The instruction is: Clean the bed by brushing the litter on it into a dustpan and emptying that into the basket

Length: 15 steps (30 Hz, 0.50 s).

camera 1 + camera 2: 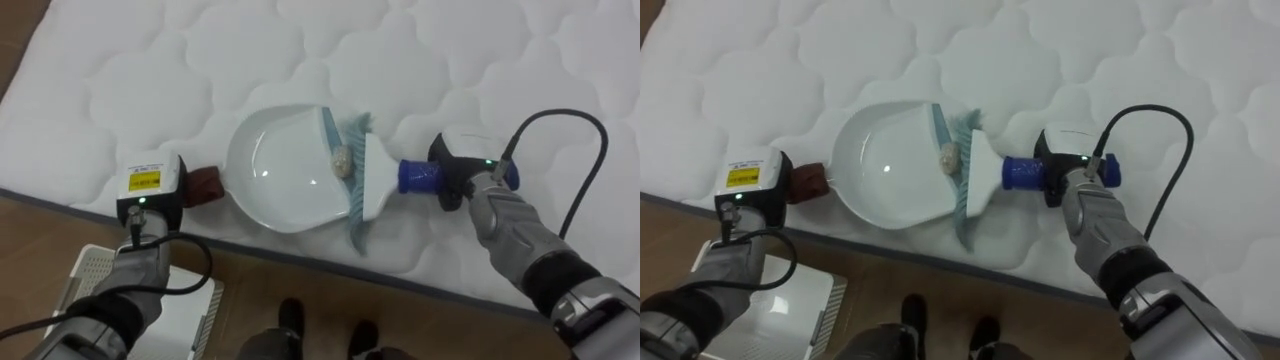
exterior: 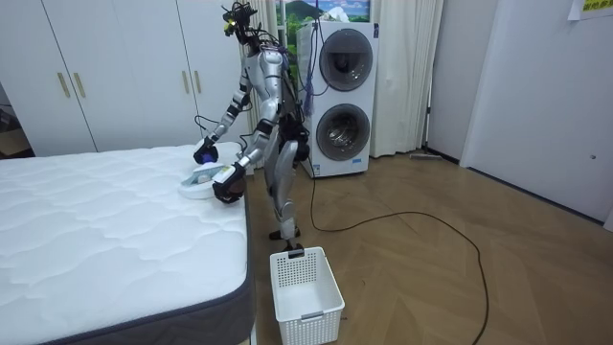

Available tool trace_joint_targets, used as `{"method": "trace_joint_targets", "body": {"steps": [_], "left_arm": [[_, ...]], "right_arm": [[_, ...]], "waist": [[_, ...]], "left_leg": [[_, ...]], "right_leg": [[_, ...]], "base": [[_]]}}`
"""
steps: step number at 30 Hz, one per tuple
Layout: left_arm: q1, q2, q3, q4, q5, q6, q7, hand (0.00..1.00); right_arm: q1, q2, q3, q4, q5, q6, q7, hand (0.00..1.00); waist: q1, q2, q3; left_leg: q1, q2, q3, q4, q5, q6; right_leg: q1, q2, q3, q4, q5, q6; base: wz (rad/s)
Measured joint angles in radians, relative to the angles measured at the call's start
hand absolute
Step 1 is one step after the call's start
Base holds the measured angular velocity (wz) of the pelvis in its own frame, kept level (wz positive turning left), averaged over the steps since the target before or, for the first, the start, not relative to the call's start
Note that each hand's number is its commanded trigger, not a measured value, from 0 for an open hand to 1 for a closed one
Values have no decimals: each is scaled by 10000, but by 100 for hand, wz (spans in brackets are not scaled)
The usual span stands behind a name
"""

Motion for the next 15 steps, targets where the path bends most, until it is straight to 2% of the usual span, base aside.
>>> {"method": "trace_joint_targets", "body": {"steps": [8,15], "left_arm": [[15,-1,-6,0,11,-11,3,100],[157,-2,42,0,12,-61,213,100]], "right_arm": [[0,8,2,-4,6,0,29,100],[20,50,4,-7,43,-221,32,100]], "waist": [[1,-6,-4],[-2,-14,-9]], "left_leg": [[63,-1,15,12,2,3],[95,-7,93,18,12,12]], "right_leg": [[-4,-20,31,130,-2,1],[-21,-17,147,140,-26,-15]], "base": [[-1],[-3]]}}
